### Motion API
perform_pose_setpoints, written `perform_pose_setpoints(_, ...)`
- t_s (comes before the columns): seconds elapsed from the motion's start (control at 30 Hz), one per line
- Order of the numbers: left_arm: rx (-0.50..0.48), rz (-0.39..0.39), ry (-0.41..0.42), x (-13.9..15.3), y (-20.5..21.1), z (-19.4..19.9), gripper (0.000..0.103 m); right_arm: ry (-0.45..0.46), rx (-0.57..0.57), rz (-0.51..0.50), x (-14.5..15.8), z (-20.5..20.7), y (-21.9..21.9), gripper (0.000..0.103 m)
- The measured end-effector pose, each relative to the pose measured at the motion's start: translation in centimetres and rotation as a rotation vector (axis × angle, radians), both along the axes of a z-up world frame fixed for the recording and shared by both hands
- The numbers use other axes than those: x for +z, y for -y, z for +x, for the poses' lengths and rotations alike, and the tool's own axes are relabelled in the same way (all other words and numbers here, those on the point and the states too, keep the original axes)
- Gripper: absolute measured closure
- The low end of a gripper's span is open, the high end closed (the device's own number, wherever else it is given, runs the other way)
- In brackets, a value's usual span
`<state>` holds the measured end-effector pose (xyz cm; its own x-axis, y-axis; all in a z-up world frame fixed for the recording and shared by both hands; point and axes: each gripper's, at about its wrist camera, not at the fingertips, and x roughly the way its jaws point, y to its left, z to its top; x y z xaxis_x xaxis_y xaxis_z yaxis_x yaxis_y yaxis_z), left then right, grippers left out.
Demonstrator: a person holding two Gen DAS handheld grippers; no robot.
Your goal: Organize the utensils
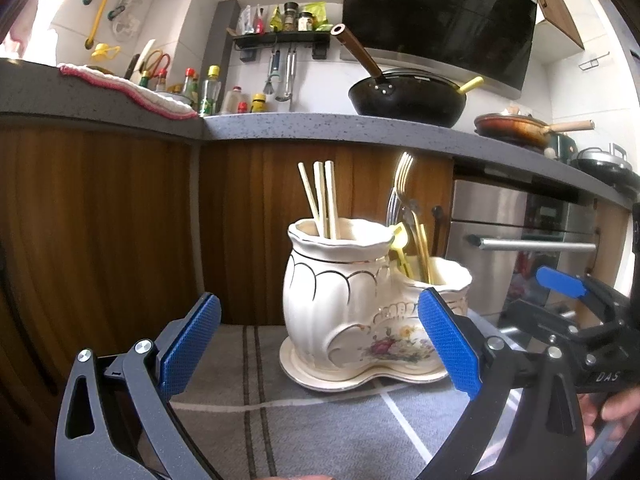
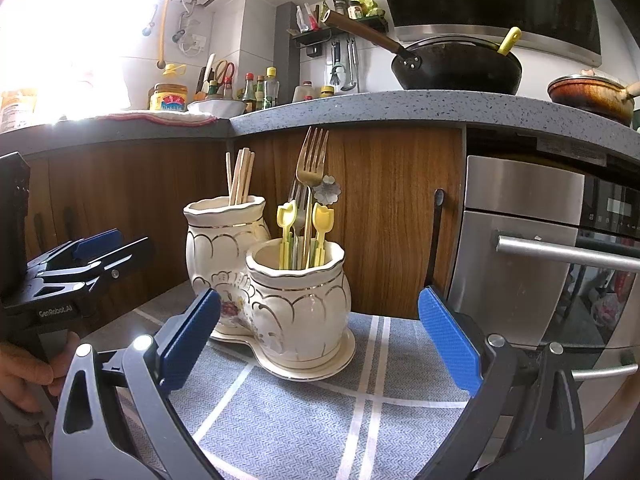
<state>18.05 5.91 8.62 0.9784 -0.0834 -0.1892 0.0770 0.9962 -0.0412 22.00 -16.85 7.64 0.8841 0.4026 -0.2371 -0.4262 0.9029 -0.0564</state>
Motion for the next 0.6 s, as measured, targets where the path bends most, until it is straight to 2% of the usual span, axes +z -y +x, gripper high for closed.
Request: perform_pose_setpoints(0.6,-0.017,0.011,0.006,-0.16,0.34,-0.18,0.005,-0.001,0.002,0.000,0.04,-0.17,-0.04,0.005)
